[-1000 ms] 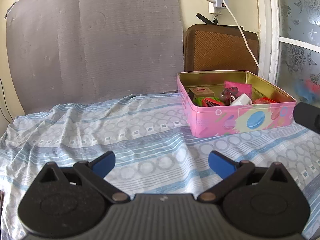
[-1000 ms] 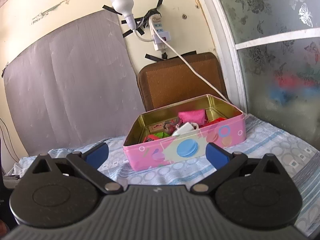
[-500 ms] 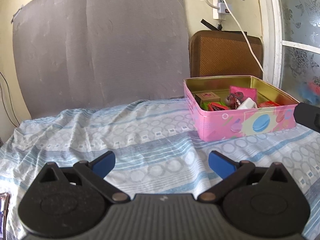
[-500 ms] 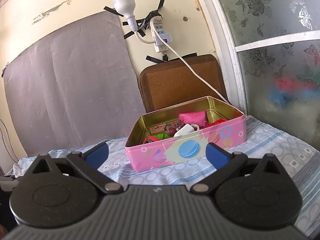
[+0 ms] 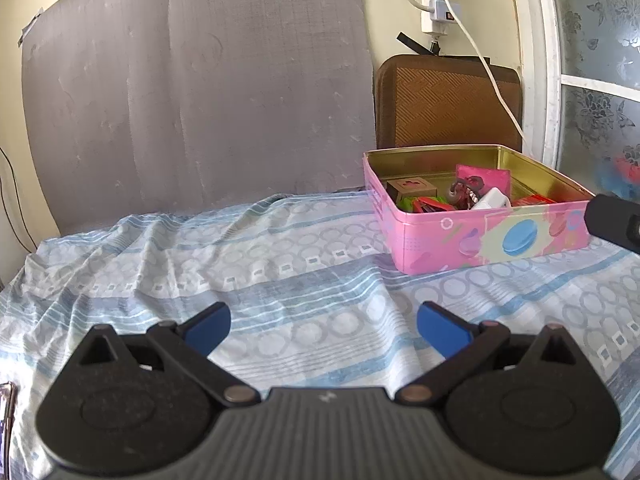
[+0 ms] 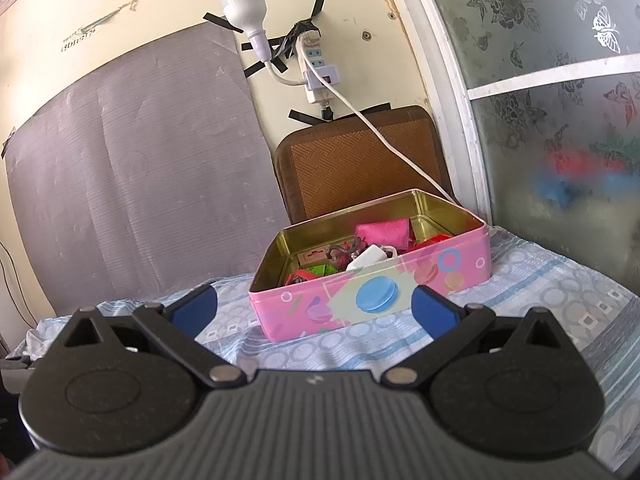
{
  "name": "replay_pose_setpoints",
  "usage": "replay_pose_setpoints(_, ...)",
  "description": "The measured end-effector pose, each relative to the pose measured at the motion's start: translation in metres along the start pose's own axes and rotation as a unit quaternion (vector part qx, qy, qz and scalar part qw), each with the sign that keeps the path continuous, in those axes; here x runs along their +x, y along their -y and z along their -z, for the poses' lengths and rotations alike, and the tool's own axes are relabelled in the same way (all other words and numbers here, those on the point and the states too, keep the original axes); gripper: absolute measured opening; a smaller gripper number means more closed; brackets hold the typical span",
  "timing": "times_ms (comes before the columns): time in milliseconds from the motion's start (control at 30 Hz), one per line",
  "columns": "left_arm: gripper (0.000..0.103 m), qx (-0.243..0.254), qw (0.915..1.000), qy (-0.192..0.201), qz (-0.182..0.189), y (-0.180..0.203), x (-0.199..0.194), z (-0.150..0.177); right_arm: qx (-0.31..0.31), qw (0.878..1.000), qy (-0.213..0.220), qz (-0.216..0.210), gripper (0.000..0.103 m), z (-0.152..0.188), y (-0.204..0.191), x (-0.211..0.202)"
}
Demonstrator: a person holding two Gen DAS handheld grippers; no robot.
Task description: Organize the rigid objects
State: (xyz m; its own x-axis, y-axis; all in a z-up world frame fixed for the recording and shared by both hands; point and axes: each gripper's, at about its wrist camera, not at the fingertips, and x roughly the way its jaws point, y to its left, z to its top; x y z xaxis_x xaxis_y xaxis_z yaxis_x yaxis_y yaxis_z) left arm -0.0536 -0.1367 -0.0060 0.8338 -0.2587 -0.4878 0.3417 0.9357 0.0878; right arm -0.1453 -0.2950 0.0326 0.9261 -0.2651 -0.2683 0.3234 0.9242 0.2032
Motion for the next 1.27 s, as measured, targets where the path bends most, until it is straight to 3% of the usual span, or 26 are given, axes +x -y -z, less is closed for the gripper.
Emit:
replay_pose_setpoints(733, 0.103, 0.008, 0.9986, -0.048, 0.022, 0.012, 0.014, 0.008, 0.011, 1.0, -0.007, 0.005, 0.103, 0.004, 0.005, 0.003)
replay_pose_setpoints(1267, 0.103, 0.01, 0.9977, -0.054, 0.039, 0.017, 0.015, 0.009, 0.012, 1.0, -0.008, 0.006, 0.103, 0.004, 0.006, 0.005)
